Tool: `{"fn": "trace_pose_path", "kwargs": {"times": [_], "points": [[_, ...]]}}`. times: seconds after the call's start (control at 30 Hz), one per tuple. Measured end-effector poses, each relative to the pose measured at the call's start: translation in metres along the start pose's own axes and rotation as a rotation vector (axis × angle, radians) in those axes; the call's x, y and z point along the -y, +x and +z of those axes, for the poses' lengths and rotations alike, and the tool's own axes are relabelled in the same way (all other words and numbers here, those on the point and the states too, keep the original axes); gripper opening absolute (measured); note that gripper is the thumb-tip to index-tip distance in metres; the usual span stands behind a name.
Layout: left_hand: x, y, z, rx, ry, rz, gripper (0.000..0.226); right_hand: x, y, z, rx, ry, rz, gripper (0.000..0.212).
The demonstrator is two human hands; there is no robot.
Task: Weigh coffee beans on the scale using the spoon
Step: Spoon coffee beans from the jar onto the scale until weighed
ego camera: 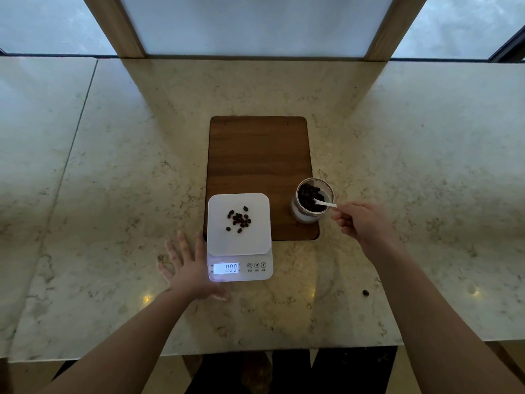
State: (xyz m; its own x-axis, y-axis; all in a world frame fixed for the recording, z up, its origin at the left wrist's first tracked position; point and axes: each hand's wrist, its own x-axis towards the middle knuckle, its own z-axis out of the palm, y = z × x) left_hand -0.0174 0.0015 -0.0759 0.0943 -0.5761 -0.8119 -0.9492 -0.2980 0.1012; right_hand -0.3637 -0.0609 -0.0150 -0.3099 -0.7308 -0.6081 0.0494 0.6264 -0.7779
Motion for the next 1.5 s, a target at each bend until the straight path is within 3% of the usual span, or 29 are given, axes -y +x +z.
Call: {"fn": "trace_pose_path", "kwargs": {"times": [0.57, 1.17, 1.3, 1.5], "points": [[-0.005, -0.008, -0.004, 0.004, 0.012, 0.0, 0.165, -0.01, -0.001, -0.002, 0.047, 0.224, 0.104, 0.02], [-0.01, -0.015, -0.007, -0.003, 0.006, 0.015, 0.161, -0.014, 0.005, -0.01, 0.065, 0.234, 0.115, 0.02], [-0.01, -0.014, -0.007, -0.005, 0.008, 0.011, 0.162, -0.011, 0.003, -0.009, 0.025, 0.118, 0.047, 0.018], [-0.01, -0.014, -0.008, 0.004, 0.017, 0.006, 0.162, 0.001, -0.008, -0.001, -0.122, -0.362, -0.289, 0.027]]}}
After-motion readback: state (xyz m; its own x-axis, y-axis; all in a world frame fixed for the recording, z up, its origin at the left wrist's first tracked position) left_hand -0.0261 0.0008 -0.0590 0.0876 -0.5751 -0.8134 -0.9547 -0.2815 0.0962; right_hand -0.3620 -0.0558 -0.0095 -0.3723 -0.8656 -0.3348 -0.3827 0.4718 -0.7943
